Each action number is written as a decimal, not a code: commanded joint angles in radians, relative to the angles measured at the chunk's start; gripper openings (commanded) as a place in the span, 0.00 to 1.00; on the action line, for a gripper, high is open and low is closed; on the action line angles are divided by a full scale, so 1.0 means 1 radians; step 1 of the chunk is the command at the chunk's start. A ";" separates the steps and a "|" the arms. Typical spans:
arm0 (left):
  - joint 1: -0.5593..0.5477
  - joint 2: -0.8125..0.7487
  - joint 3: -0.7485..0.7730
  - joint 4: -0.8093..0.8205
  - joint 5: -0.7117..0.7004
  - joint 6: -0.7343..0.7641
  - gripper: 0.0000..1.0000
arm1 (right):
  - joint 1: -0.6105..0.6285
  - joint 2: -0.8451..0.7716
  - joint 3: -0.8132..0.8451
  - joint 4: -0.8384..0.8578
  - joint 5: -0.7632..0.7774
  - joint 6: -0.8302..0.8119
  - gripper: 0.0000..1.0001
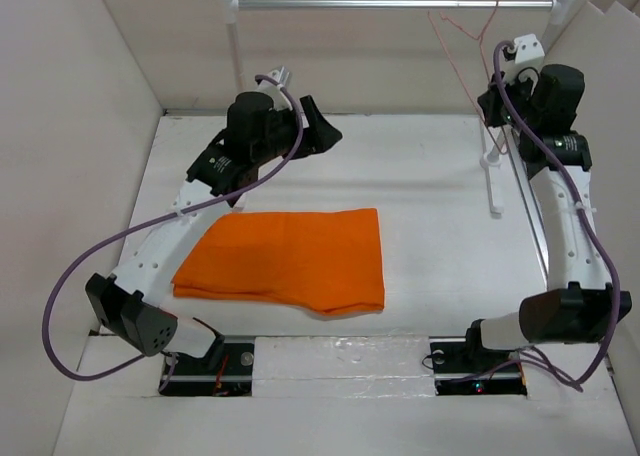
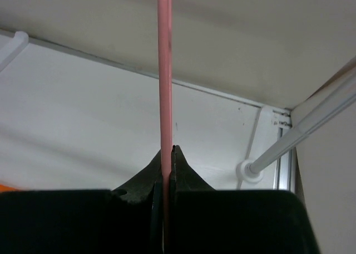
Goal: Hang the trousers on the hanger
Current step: Pick up the hanger from the clothesline, then place the trousers on the hanger, then place the hanger at the clothesline.
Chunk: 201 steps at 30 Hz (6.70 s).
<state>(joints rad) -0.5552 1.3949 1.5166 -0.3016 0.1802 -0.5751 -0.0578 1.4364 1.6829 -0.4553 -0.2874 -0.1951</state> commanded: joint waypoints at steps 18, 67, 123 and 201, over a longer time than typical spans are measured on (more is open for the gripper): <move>-0.232 0.588 0.755 -0.050 0.024 -0.075 0.58 | 0.200 -0.343 -0.561 0.116 0.082 0.069 0.00; -0.426 0.162 -0.515 0.636 -0.233 -0.440 0.00 | 0.460 -0.607 -0.974 0.064 -0.150 0.225 0.00; -0.373 0.055 -0.822 0.401 -0.728 -0.325 0.00 | -0.059 -0.507 -1.155 0.148 -0.355 0.166 0.00; -0.465 0.001 0.182 -0.013 -0.510 0.104 0.00 | 0.946 -0.517 -0.798 0.483 0.215 0.862 0.24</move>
<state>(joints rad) -1.0321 1.4796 1.6775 -0.4381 -0.2955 -0.4679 0.8520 0.9554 0.8997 -0.0841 -0.1501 0.6228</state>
